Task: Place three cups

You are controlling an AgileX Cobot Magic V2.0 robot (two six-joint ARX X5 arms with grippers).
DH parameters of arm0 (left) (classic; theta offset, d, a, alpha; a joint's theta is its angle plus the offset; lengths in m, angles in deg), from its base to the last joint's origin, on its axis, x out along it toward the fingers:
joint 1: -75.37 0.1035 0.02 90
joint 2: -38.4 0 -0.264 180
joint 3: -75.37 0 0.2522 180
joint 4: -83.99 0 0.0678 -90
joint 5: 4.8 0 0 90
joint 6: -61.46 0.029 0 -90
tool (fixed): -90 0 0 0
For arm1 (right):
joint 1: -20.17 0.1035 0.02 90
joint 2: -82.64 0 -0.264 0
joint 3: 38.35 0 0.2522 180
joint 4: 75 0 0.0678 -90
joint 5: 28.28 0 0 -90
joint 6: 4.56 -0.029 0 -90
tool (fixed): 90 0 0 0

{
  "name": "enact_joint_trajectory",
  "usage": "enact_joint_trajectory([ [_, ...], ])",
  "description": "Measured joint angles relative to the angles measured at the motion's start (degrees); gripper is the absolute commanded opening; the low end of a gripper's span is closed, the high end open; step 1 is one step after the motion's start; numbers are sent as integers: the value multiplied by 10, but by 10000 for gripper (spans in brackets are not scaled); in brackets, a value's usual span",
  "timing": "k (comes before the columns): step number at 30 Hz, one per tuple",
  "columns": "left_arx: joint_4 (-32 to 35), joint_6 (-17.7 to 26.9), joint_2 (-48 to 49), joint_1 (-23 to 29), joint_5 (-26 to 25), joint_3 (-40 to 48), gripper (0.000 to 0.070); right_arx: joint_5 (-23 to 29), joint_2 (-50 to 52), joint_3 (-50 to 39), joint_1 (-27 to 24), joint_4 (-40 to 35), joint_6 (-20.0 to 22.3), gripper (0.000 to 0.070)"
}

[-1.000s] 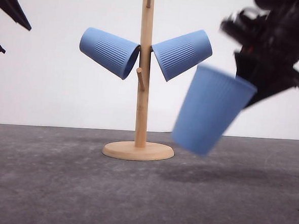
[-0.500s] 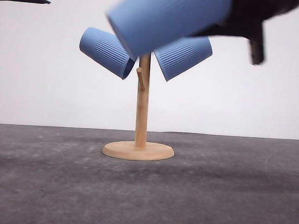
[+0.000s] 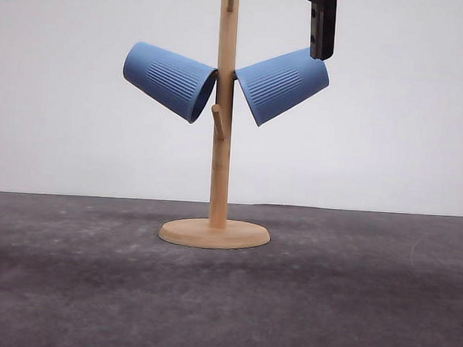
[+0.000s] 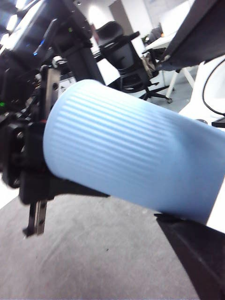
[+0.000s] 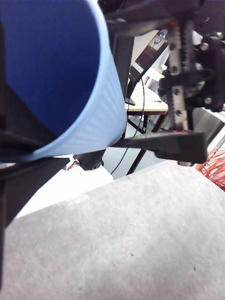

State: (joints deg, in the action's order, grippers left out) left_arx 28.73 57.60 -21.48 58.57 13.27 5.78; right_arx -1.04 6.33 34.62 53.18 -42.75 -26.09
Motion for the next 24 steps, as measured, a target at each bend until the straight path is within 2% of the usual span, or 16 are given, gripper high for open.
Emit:
enact_joint_trajectory([
  [4,2,15,-1,-7,0,0,609,-3,0,0,0,-19,-8,0],
  [11,1,29,-16,-11,0,0,609,-41,-2,0,0,-65,-46,0],
  [15,2,34,-20,-11,-3,0,608,-41,-2,0,0,-67,-57,0],
  [20,2,46,-20,-18,-46,0,608,-44,-2,0,0,-68,-60,0],
  [24,2,52,-20,-23,-54,0,604,-44,-2,0,0,-67,-60,0],
])
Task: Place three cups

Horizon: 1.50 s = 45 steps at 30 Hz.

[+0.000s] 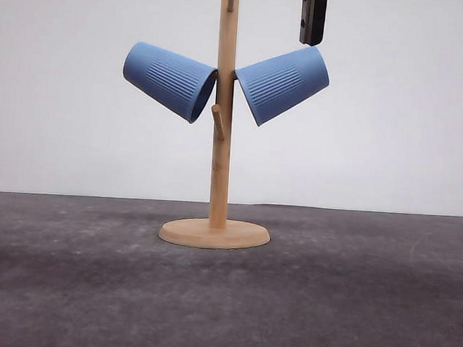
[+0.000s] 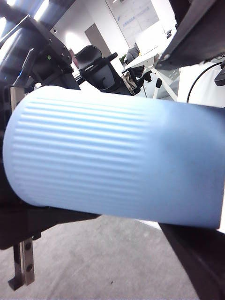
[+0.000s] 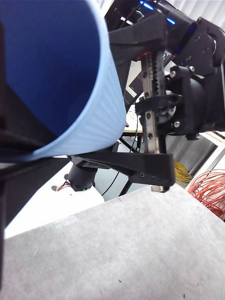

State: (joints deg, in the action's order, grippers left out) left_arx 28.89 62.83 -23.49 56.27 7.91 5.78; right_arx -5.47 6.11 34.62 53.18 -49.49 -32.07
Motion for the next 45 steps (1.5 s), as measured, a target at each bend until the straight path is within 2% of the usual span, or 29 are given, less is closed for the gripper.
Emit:
enact_joint_trajectory([
  [8,0,8,0,-1,-1,0,580,-3,0,0,4,0,-2,0],
  [14,0,8,0,-1,-1,0,426,-4,0,0,8,0,-4,0],
  [27,0,10,0,-2,0,0,425,-8,0,0,9,0,-5,7],
  [32,0,10,0,-2,0,0,425,-7,0,0,9,-1,-4,147],
  [33,0,10,0,-2,0,0,425,-7,0,0,9,-1,-4,157],
  [45,0,11,0,-2,0,0,424,-6,0,0,-4,0,-2,179],
])
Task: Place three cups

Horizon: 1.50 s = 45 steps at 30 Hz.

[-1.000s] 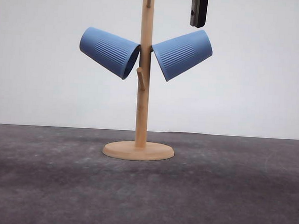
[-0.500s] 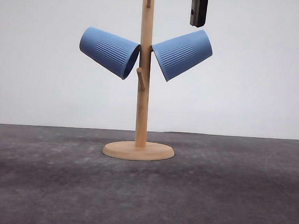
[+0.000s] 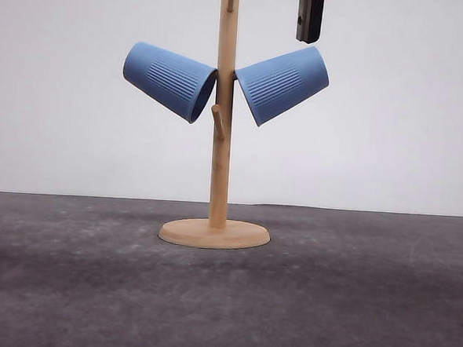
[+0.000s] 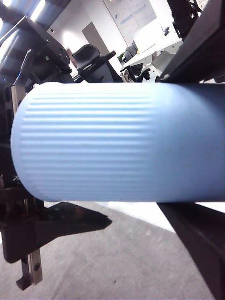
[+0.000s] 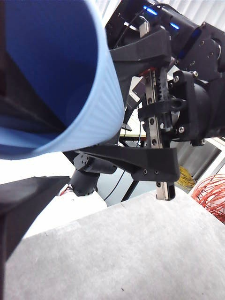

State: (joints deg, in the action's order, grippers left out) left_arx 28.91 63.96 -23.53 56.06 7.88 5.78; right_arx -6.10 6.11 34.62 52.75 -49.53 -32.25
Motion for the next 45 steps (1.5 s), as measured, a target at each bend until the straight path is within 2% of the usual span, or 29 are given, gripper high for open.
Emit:
enact_joint_trajectory([
  [6,1,1,-1,0,9,0,425,-7,0,0,-48,6,6,182],
  [12,0,2,-3,-1,22,0,425,0,1,0,-122,53,32,191],
  [18,0,-6,-3,-1,81,0,428,3,6,0,-191,97,62,217],
  [23,-2,-52,-3,-1,178,0,430,12,28,0,-231,156,106,217],
  [26,-5,-87,-3,-3,254,-2,432,37,35,0,-249,192,137,218],
  [34,-39,-171,-3,-53,445,-56,432,108,35,0,-255,242,201,218],
  [40,-59,-258,-12,-90,543,-104,431,119,35,0,-256,246,215,218],
  [45,-79,-293,-53,-106,590,-133,431,128,35,0,-256,249,217,219],
])
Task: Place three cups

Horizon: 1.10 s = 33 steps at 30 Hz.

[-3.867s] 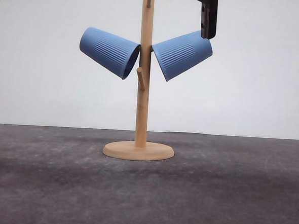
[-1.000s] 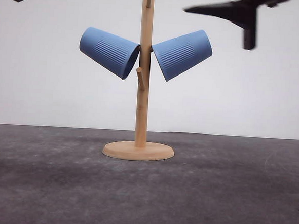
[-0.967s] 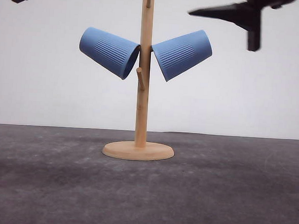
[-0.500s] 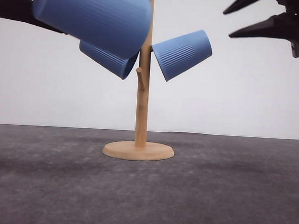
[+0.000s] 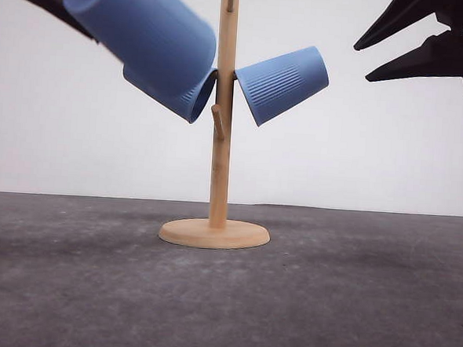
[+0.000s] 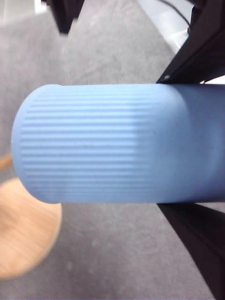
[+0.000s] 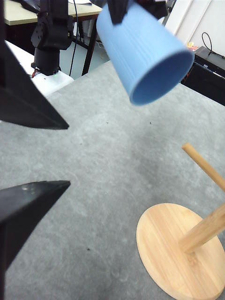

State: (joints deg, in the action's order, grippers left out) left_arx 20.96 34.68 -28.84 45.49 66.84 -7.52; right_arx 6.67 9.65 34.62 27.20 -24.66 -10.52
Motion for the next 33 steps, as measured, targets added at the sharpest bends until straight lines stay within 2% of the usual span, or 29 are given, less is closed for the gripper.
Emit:
enact_joint_trajectory([
  [9,-14,-11,-108,-13,49,-55,431,0,0,0,0,0,3,219],
  [18,-11,-11,-177,-23,53,-101,431,12,0,0,0,0,12,219],
  [26,-8,-11,-224,-23,79,-138,431,17,0,0,0,0,13,219],
  [33,24,-12,-252,-23,81,-142,431,17,0,0,0,2,13,219],
])
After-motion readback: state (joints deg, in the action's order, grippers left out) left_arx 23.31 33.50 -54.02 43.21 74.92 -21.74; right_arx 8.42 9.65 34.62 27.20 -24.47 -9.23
